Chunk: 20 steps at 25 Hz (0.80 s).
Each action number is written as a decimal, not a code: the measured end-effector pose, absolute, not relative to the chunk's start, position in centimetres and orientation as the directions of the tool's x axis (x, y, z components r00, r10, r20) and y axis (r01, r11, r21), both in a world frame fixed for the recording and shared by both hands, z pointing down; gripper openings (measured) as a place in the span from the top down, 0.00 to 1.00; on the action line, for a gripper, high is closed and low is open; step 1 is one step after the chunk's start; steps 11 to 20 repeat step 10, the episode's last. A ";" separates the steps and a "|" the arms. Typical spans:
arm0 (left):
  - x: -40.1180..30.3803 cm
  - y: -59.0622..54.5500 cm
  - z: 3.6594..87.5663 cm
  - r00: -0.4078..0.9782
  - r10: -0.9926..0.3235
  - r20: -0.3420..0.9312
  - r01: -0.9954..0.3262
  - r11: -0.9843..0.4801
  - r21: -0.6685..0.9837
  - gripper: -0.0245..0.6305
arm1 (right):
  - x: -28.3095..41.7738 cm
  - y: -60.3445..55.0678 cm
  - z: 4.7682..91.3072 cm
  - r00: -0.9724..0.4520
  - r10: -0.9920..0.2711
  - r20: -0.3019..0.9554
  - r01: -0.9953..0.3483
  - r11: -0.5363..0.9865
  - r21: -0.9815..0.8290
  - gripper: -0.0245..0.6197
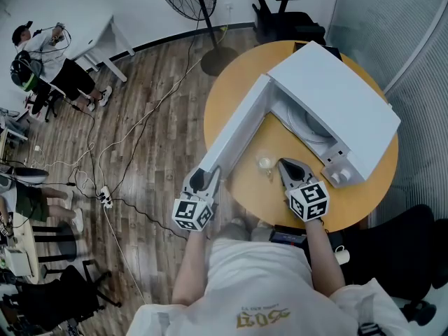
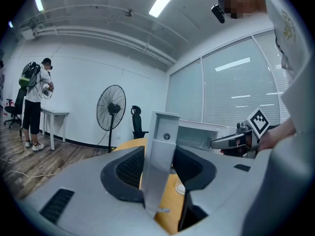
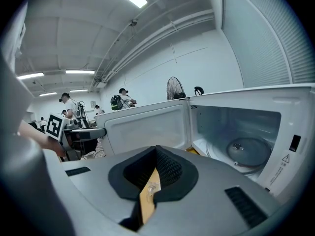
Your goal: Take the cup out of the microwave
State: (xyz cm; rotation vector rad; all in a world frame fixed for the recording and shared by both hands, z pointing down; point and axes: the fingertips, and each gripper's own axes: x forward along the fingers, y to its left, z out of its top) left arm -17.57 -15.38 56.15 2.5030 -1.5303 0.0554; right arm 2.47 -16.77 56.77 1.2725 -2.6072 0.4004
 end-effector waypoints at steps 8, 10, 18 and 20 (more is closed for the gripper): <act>-17.7 -15.4 56.2 0.461 -0.877 0.137 -0.884 -0.440 0.159 0.67 | 2.4 -16.7 56.9 -0.606 -0.735 0.305 -0.793 0.591 -0.151 0.94; -17.6 -15.4 56.3 0.461 -0.877 0.138 -0.884 -0.439 0.160 0.67 | 2.5 -16.7 57.1 -0.607 -0.735 0.304 -0.792 0.591 -0.153 0.94; -17.6 -15.4 56.3 0.461 -0.877 0.138 -0.884 -0.439 0.160 0.67 | 2.5 -16.7 57.1 -0.607 -0.735 0.304 -0.792 0.591 -0.153 0.94; -17.6 -15.4 56.3 0.461 -0.877 0.138 -0.884 -0.439 0.160 0.67 | 2.5 -16.7 57.1 -0.607 -0.735 0.304 -0.792 0.591 -0.153 0.94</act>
